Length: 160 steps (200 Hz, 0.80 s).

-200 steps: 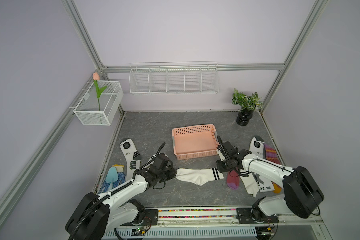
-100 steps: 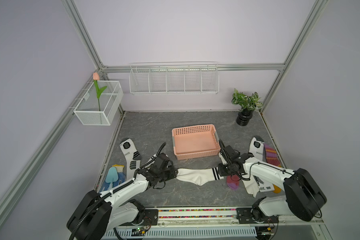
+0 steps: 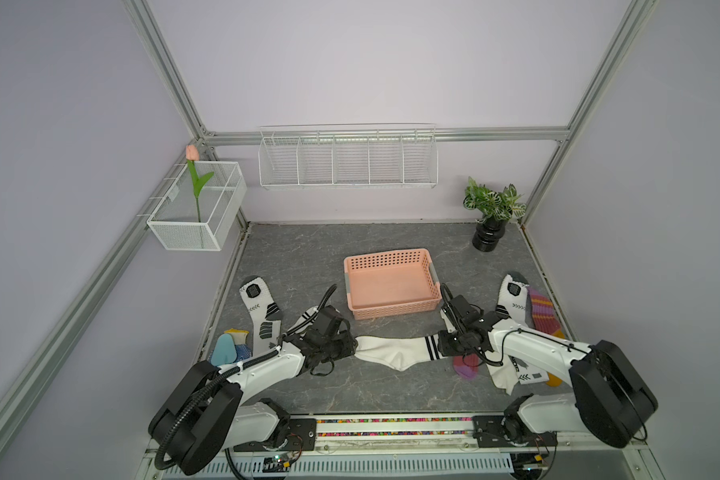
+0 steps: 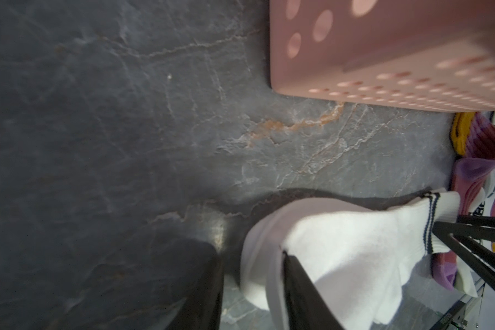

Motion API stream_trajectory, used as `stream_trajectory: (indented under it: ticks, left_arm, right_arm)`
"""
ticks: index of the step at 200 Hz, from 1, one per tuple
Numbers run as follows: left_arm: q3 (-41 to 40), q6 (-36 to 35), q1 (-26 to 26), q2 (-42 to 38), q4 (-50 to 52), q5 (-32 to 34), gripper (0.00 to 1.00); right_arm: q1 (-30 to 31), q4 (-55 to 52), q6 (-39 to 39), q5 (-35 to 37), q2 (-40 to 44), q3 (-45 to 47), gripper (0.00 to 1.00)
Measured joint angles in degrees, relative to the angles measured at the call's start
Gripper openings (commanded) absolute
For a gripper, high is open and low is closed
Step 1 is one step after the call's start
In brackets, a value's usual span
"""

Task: Place the socks together as a pair
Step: Pick up a pair of socks from the center of the board.

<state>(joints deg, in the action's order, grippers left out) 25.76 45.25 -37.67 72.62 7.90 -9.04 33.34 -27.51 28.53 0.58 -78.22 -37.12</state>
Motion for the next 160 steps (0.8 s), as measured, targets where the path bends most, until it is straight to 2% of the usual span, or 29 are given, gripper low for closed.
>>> stream_trajectory:
  ticks: [42,114,160]
  left_arm:
    - [0.0,-0.6,0.0,0.1,-0.5,-1.4,0.40]
    - [-1.2,-0.3,0.0,-1.6,-0.3,-3.0,0.42]
    - [-1.5,0.3,0.0,-1.0,-1.5,-3.9,0.36]
  right_arm:
    - [0.0,0.9,1.7,-0.9,0.9,0.8,0.44]
    - [0.0,3.9,4.7,-3.4,2.7,3.0,0.43]
    - [0.0,4.8,5.2,-3.4,2.4,3.0,0.39]
